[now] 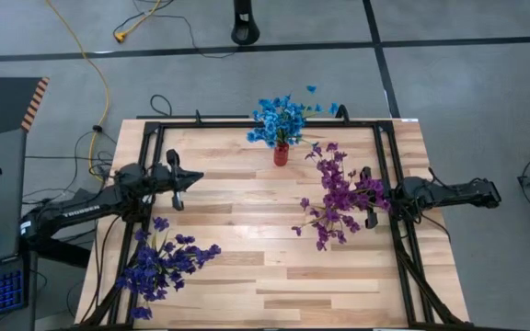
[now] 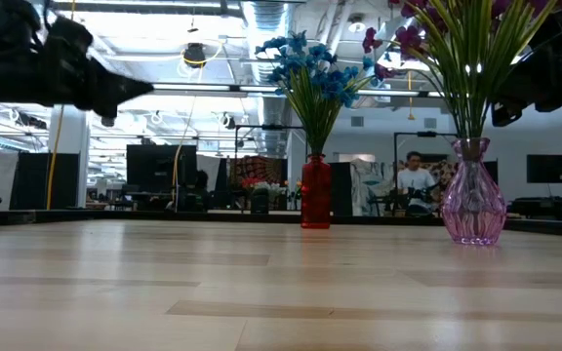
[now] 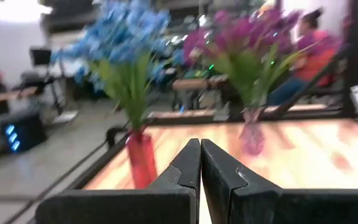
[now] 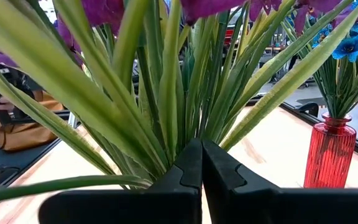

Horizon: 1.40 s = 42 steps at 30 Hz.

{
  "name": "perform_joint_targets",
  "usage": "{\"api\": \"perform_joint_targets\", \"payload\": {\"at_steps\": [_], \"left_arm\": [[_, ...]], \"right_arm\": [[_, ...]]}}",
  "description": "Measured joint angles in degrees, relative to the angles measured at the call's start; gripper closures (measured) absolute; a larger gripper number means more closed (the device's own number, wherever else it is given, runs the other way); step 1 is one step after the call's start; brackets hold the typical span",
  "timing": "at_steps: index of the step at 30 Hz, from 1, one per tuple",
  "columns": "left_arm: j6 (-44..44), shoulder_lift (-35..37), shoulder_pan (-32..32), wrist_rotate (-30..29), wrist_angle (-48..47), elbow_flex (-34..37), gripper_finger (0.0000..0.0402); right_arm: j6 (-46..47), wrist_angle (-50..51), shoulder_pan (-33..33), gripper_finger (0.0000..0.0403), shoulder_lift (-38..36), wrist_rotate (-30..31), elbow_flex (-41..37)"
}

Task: Sort flowers into vase by color
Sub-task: Return to Home Position

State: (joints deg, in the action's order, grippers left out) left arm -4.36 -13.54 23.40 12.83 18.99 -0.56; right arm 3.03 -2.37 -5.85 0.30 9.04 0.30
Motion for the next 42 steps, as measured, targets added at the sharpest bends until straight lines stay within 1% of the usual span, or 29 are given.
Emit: {"api": "perform_joint_targets", "payload": {"at_steps": [2,6,7,14,24,31,38,42], "left_arm": [[-0.3,4.1,0.0,1.2,-2.0,0.0,0.0401],[-0.3,12.9,0.0,-0.6,-10.1,0.0,0.0401],[-0.3,13.6,0.0,-0.8,-11.7,0.0,0.0401],[0.8,13.3,-0.2,-1.1,-13.7,0.0,0.0401],[3.7,13.3,-1.2,-2.3,-13.6,0.1,0.0401],[3.6,13.3,-8.1,-10.2,-13.5,0.1,0.0402],[-1.2,13.3,-15.3,-10.8,-13.5,0.2,0.0401],[-3.4,13.3,-17.1,-14.0,-14.7,0.2,0.0401]], "right_arm": [[0.0,0.0,0.0,0.0371,0.0,0.0,0.0],[0.0,0.0,0.0,0.0371,0.0,0.0,0.0],[0.0,0.0,0.0,0.0371,0.0,0.0,0.0],[0.1,0.0,0.0,0.0371,0.1,0.5,0.0],[0.0,-0.1,0.0,0.0371,0.1,0.7,0.0],[0.0,-0.1,0.0,0.0371,0.1,0.7,0.0],[0.0,-0.1,0.0,0.0371,0.1,0.8,0.0],[0.0,-0.1,0.0,0.0371,0.1,0.8,0.0]]}}
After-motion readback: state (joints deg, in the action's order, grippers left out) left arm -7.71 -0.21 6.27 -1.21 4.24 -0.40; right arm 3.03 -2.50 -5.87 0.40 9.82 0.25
